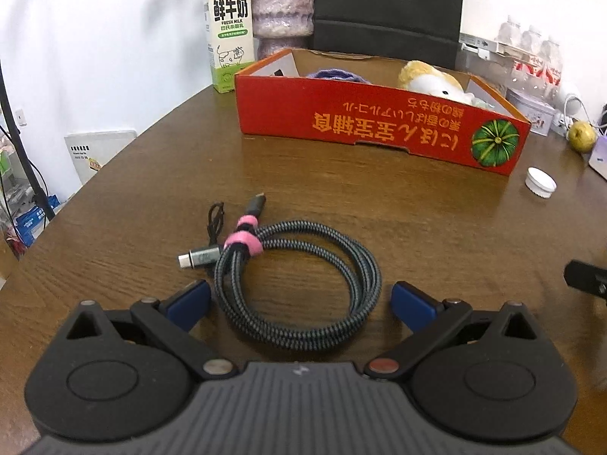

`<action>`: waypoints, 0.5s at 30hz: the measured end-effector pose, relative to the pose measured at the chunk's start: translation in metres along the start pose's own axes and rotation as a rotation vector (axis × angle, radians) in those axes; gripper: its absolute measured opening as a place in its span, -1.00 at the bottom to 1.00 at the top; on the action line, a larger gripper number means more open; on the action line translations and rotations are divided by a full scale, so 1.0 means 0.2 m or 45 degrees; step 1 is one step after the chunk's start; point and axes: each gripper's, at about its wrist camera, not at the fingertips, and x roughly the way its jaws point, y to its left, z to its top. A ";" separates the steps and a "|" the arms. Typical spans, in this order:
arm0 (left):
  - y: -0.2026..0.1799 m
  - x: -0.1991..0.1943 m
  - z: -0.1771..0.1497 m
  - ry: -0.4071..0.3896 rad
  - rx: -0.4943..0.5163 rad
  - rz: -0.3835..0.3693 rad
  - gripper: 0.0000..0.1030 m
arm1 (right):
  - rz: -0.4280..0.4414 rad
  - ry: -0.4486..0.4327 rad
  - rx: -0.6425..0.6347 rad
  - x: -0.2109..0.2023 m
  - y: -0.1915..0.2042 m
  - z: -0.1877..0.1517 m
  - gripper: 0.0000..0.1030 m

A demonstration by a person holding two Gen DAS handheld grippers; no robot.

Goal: Organize objects
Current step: 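Move both grippers back to the table toward the cable and bottle cap, then grasp the white bottle cap with the right gripper while the left gripper grasps the braided cable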

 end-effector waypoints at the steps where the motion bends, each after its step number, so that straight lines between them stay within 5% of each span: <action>1: 0.00 0.01 0.00 -0.011 0.000 0.002 1.00 | 0.000 0.001 -0.002 0.00 0.00 0.00 1.00; 15: 0.02 0.03 0.00 -0.047 -0.015 0.016 1.00 | -0.003 0.029 -0.029 0.02 0.04 -0.02 1.00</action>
